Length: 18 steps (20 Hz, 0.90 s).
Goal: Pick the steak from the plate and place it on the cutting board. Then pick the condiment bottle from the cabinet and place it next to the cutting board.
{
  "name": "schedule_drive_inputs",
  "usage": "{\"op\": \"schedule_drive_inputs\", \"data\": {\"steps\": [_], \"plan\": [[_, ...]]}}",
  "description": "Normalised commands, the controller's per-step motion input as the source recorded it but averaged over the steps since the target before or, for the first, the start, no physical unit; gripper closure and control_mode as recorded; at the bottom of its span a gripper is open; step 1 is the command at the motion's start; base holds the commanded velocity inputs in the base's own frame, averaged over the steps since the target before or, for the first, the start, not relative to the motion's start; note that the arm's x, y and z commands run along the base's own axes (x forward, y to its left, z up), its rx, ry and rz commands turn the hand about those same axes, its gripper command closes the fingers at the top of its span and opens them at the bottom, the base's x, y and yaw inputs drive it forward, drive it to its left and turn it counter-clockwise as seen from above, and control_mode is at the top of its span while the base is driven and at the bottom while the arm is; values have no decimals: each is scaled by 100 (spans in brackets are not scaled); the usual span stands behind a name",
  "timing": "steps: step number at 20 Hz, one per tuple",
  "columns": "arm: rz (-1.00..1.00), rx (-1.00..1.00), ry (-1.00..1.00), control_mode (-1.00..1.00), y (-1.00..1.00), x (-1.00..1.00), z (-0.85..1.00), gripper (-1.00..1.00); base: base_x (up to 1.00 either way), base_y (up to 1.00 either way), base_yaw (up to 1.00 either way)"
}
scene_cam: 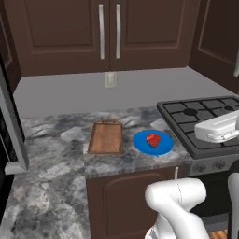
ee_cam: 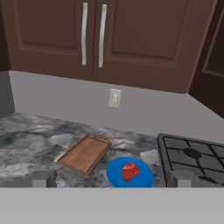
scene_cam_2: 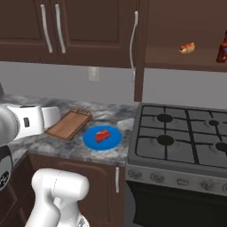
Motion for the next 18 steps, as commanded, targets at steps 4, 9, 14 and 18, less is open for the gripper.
{"op": "schedule_drive_inputs", "data": {"steps": [4, 9, 14, 18], "plan": [[0, 0, 0, 100, 0, 0, 0, -100, 54, 27, 0], [0, 0, 0, 100, 0, 0, 0, -100, 46, 24, 0], [0, 0, 0, 100, 0, 0, 0, -100, 38, 20, 0], [0, 0, 0, 100, 0, 0, 0, -100, 35, 19, 0]]}}
